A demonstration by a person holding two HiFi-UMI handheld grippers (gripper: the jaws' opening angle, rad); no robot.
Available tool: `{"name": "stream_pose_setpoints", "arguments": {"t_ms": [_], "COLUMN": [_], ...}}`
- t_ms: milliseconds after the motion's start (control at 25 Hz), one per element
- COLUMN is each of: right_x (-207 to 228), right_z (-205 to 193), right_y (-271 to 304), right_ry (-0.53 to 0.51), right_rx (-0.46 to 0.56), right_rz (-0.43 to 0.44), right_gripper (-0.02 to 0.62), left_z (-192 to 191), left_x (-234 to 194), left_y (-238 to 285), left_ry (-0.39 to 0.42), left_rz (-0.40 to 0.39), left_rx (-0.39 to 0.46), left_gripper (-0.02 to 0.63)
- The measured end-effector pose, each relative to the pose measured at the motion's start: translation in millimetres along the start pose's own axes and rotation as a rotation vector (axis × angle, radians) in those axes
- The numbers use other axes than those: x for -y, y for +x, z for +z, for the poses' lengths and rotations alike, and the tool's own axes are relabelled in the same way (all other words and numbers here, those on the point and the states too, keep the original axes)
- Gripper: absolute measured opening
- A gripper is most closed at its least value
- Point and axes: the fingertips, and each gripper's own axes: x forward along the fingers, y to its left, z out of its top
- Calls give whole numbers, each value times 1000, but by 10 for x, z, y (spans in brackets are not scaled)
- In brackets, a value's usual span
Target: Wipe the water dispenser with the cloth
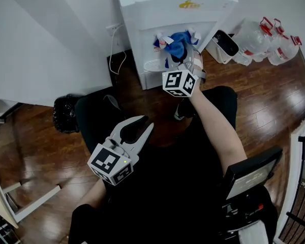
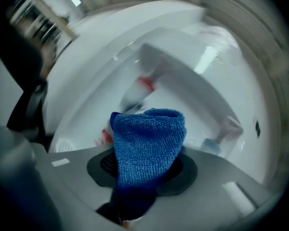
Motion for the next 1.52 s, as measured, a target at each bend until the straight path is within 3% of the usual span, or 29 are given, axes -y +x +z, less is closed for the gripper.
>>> {"name": "stream_pose_setpoints", "arguments": {"t_ms": [80, 120, 160, 400, 480, 520, 560, 600, 680, 800, 880, 920, 1040, 1200, 1280, 1520], "right_x": [-326, -430, -509, -1105, -1265, -1348, -1423, -1479, -1500, -1371, -1308, -1250, -1005, -1035, -955, -236], "right_z": [-265, -351, -414, -656, -619, -564, -474, -356, -150, -72, -66, -66, -98, -183, -46, 774], "right_y": [63, 74, 79, 36, 37, 24, 0, -25, -47, -68, -87, -85, -14, 50, -11, -227], "right_ry": [-397, -543, -620, -663, -612, -511, -340, -105, 464, 1258, 1630, 1748, 1948, 2125, 2207, 2434], "right_rx": [-85, -112, -132, -203, -199, -202, -207, -210, -217, -239, -221, -196, -106, -133, -112, 159], "right_rz": [-15, -24, -20, 216, 270, 315, 377, 445, 545, 556, 515, 478, 340, 225, 200, 248], "right_gripper": [157, 158, 158, 155, 156, 156, 156, 156, 156, 156, 156, 156, 156, 156, 152, 144], "left_z": [-21, -27, -40, 27, 46, 46, 40, 25, -20, -5, 6, -3, 10, 40, 96, 110], "left_x": [-30, -41, -54, -53, -54, -65, -79, -94, -112, -112, -113, -113, -123, -115, -83, -58], "left_y": [11, 6, 1, 6, -12, -32, -54, -75, -107, -147, -186, -204, -253, -305, -333, -362], "left_ry": [-4, -5, -3, -34, -41, -42, -44, -50, -68, -83, -77, -72, -62, -65, -58, -54], "left_rz": [4, 3, -4, -21, -17, -14, -12, -11, -18, -5, -3, -8, -5, 14, 15, 25], "left_rx": [-10, -10, -2, 24, 25, 27, 29, 33, 46, 40, 44, 54, 68, 64, 67, 62], "left_gripper": [81, 81, 81, 81, 81, 81, 81, 81, 81, 81, 81, 81, 81, 81, 81, 81]}}
